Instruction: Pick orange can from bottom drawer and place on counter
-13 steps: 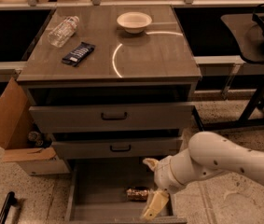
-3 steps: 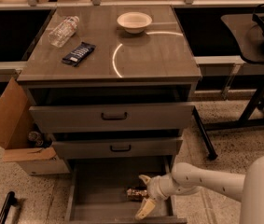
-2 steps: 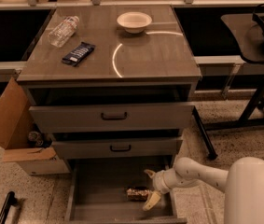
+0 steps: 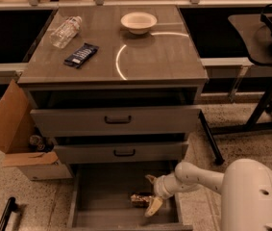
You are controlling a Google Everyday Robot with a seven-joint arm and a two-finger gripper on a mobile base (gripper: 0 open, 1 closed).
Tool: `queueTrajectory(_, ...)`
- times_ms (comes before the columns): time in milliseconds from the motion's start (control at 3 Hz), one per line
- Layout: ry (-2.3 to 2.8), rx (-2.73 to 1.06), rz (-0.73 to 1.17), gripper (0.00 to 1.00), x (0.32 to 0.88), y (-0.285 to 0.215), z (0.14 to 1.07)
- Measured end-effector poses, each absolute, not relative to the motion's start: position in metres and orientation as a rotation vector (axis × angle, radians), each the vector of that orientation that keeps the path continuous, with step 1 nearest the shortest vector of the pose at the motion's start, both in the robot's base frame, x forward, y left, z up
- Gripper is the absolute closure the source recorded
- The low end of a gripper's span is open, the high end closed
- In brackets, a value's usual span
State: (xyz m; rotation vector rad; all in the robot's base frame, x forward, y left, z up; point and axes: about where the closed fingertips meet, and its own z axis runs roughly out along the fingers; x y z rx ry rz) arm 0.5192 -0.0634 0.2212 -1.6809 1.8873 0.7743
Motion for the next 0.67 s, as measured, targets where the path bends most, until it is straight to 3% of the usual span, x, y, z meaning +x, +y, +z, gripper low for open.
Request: queueTrajectory(667, 1.86, -1.779, 0.74, 0.0, 0.529, -0.051, 0.17)
